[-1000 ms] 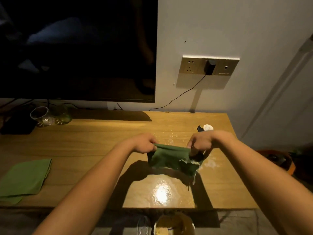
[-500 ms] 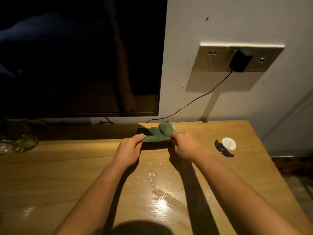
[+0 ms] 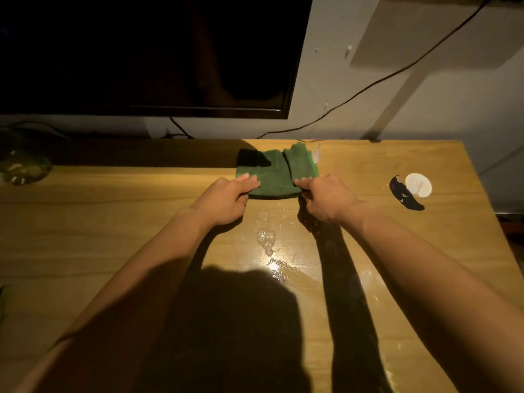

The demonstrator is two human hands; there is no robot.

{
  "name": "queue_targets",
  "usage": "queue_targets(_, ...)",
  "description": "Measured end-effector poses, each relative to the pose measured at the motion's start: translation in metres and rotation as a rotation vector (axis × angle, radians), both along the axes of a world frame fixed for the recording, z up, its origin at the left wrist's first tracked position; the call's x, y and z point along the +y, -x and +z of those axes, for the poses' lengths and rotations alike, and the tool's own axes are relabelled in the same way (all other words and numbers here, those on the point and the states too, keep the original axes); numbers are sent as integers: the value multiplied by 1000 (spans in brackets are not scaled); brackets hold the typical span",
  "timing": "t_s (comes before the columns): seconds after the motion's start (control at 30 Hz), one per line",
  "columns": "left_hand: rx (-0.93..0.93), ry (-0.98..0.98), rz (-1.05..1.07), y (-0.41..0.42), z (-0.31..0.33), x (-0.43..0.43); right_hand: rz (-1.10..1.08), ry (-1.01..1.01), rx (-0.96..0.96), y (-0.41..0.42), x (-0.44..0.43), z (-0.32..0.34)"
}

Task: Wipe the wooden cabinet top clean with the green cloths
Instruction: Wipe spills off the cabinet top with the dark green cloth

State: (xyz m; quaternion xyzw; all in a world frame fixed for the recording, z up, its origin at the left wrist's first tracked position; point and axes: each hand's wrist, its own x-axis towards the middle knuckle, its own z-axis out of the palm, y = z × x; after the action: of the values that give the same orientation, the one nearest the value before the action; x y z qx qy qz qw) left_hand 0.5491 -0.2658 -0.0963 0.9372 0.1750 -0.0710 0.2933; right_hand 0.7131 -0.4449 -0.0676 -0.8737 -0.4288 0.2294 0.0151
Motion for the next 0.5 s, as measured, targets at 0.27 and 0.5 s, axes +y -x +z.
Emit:
queue_targets(0.27, 1, -20, 20, 24, 8, -16, 12, 25, 13, 14, -19, 5)
queue_targets(0.5, 30, 27, 63, 51, 6, -49, 0, 42, 45, 36, -41, 4)
